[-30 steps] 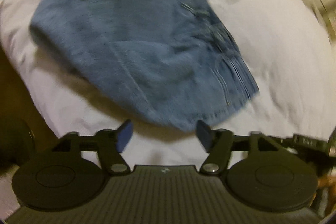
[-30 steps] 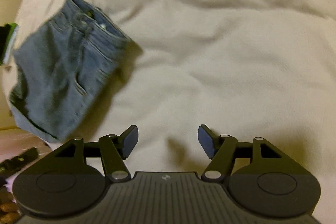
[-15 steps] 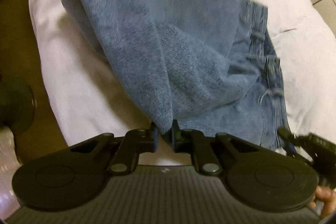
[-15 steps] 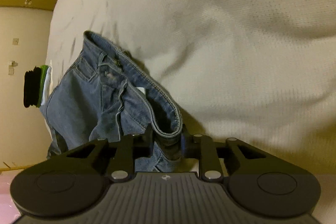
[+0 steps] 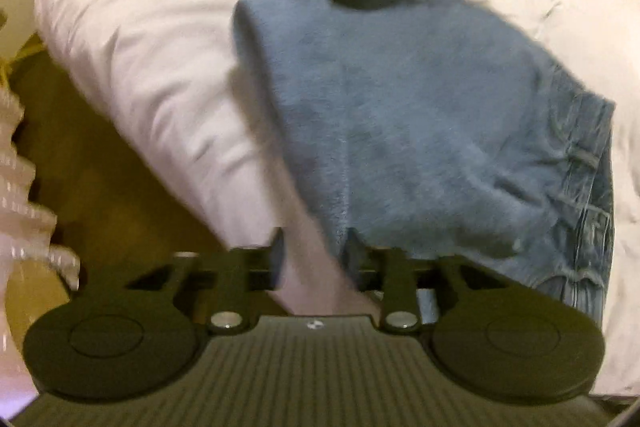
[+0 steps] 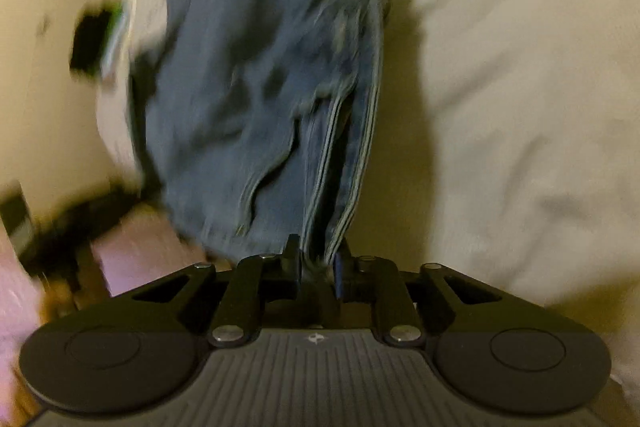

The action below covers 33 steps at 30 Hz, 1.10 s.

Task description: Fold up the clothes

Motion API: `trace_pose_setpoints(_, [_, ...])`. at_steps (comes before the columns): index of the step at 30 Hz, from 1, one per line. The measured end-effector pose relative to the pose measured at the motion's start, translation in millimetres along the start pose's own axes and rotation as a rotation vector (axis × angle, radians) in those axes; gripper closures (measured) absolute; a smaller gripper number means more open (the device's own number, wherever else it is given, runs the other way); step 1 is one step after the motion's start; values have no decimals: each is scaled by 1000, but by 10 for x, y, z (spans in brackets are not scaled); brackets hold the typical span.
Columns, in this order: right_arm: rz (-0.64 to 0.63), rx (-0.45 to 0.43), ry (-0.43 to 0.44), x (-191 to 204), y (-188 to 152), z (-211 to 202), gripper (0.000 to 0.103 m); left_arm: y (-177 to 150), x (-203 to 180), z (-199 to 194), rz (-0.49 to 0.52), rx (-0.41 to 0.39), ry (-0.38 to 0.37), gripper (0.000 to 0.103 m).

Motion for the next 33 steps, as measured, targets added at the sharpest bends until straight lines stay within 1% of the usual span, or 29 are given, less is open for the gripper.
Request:
trace_pose_setpoints(1, [-13,25,-16,45,-74,73,74,-66,24,-55,-8,-6,-15,65])
trace_pose_setpoints(2, [-9,25,-16,73,-103,86,64,-152,25,-111,-22,-3,-32,62])
trace_pose_setpoints(3, [-1,3,-19,67,-101,39,54,-240,9,-150,-42,11,-49,56])
trace_pose_setpoints(4, [4,-23,-30,49,-97,-24,38,-351,-12,-180,-76,31,-83,54])
trace_pose_setpoints(5, [12,-45,-47,12,-66,-90,34,-480,-37,-203,-122,55,-131,54])
trace_pose_setpoints(7, [31,-78,-81,-107,37,-220,34,-726,-117,-200,-214,112,-228,54])
trace_pose_setpoints(9, [54,-94,-101,-281,175,-346,35,-983,-291,-164,-300,170,-316,54])
trace_pose_setpoints(10, [59,-95,-117,-376,255,-397,35,-1062,-370,-138,-339,182,-339,54])
trace_pose_setpoints(14, [15,-62,-173,-638,584,-530,34,-1224,-634,-7,-489,180,-367,51])
trace_pose_setpoints(16, [-29,-41,-194,-767,759,-637,34,-1304,-765,58,-565,178,-380,42])
trace_pose_setpoints(19, [-82,-11,-233,-933,999,-702,34,-1424,-960,155,-678,176,-400,42])
trace_pose_setpoints(22, [-128,16,-253,-1044,1205,-745,34,-1543,-1155,253,-791,173,-419,42])
trace_pose_setpoints(26, [-184,57,-256,-1132,1423,-746,33,-1550,-1319,382,-897,158,-436,42])
trace_pose_setpoints(27, [-192,64,-256,-1136,1475,-733,33,-1547,-1357,414,-922,154,-440,45])
trace_pose_setpoints(28, [-202,70,-257,-1133,1526,-715,33,-1544,-1395,446,-947,150,-444,58])
trace_pose_setpoints(29, [-212,75,-258,-1127,1578,-694,33,-1530,-1421,461,-954,147,-434,62])
trace_pose_setpoints(30, [-223,80,-259,-1121,1631,-673,33,-1514,-1429,439,-937,139,-413,73])
trace_pose_setpoints(31, [-235,84,-258,-1109,1681,-653,33,-1503,-1429,395,-911,126,-391,88])
trace_pose_setpoints(33, [-262,88,-255,-1074,1777,-623,33,-1538,-1362,244,-890,90,-388,89])
Point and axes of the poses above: each gripper's, at about its wrist camera, not at the fingertips, and z roughly the way its jaws point, x to its left, y to its top, the point moved 3 cm from there along z, roughly the way its jaws point
